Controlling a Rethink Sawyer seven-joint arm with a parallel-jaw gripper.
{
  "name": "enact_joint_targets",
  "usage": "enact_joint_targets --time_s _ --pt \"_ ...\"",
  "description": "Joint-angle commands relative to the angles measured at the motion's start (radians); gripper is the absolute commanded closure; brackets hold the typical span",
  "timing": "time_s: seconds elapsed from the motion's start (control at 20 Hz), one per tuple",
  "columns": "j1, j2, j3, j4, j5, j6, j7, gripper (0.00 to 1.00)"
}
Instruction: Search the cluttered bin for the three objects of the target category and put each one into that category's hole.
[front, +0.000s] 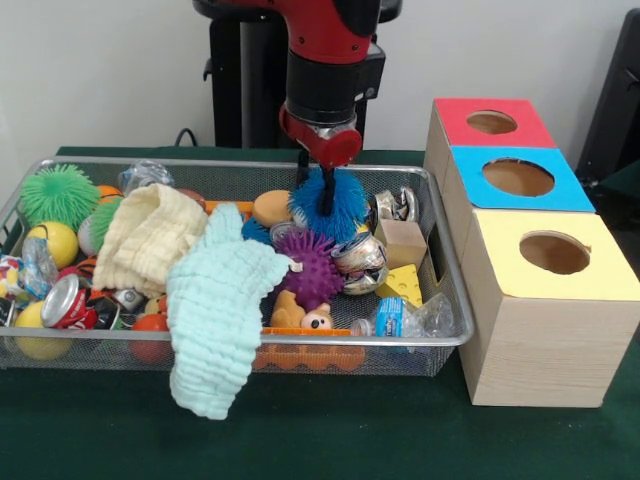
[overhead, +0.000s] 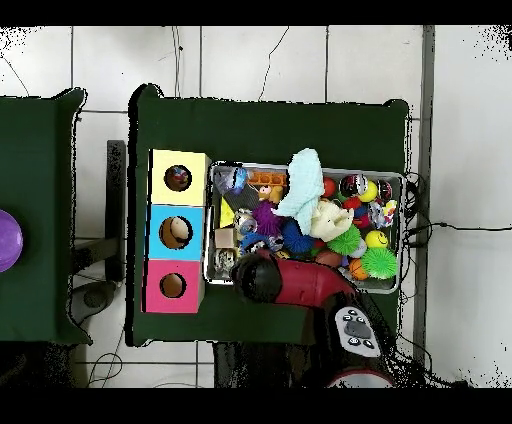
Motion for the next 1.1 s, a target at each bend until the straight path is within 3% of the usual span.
enact_joint_targets --time_s 0.05,0.5,0.7,0.75,0.95,1.1 --pt "-0.019 0.043 0.055 0.134 -0.009 -0.085 0.088 0.0" --pt "-0.052 0.122 0.077 0.078 -0.007 -0.171 0.063 0.0" --pt "-0.006 0.138 0.03 0.069 0.017 -0.236 0.109 0.0" --pt "0.022 0.139 0.0 0.059 0.03 -0.229 0.109 1.0" --pt "0.051 0.122 -0.03 0.056 0.064 -0.185 0.12 1.0" --pt "0.015 0.112 0.003 0.069 0.055 -0.211 0.104 1.0"
